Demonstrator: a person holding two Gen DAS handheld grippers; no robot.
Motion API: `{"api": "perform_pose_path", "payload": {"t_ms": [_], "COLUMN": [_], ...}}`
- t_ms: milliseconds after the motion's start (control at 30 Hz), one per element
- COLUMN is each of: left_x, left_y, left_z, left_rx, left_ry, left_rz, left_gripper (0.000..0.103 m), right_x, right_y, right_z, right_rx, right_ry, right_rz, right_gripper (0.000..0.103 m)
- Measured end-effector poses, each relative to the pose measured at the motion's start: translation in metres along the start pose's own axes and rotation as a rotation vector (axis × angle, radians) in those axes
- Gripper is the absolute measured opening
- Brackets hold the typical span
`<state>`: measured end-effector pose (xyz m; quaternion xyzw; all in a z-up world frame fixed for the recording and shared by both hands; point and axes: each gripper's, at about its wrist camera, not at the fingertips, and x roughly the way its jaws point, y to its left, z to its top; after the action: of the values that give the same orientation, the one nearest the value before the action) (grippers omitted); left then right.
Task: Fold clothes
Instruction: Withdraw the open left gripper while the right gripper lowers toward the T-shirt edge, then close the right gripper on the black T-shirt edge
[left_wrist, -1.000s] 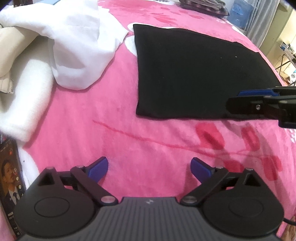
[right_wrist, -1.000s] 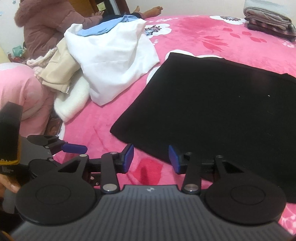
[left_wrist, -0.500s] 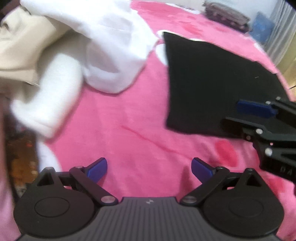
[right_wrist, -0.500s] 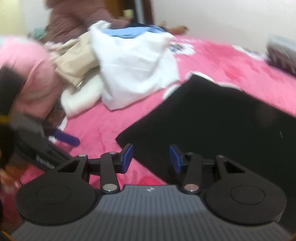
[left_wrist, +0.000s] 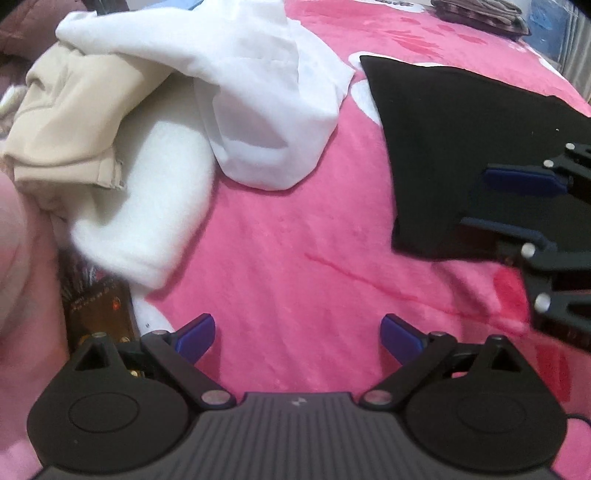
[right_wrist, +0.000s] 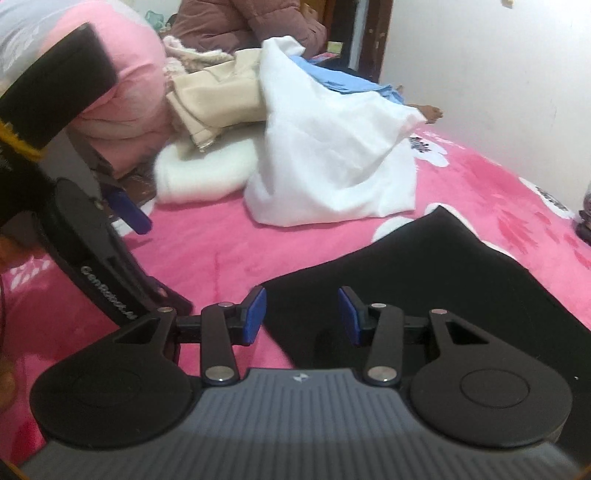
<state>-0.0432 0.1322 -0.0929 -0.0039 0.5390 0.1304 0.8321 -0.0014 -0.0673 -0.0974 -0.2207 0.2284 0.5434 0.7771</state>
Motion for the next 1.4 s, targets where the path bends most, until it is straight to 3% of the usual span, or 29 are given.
{"api": "perform_pose_path", "payload": {"t_ms": [200, 733, 1267, 1400], "left_x": [0.003, -0.001, 0.000, -0.001], "left_y": [-0.001, -0.001, 0.008, 0.009], "left_z": [0.004, 0.005, 0.002, 0.002], "left_rx": [0.005, 0.015, -0.018, -0.021], "left_ry": [0.009, 0.005, -0.003, -0.007], "left_rz": [0.004, 0.045, 0.034, 0.032], "left_gripper": [0.097, 0.097, 0.097, 0.097], "right_x": [0.004, 0.019, 0.033, 0.034], "right_y": [-0.009, 0.013, 0.029, 0.032], "right_z": [-0.008, -0.017, -0.016, -0.014], "right_rx": [0.047, -0.135, -0.271, -0.285], "right_ry": [0.020, 0.057, 0.048, 0.040], "right_rz": [0.005, 0.079, 0.023, -0.012], "right_gripper": [0.041, 0.041, 0.040, 0.032]}}
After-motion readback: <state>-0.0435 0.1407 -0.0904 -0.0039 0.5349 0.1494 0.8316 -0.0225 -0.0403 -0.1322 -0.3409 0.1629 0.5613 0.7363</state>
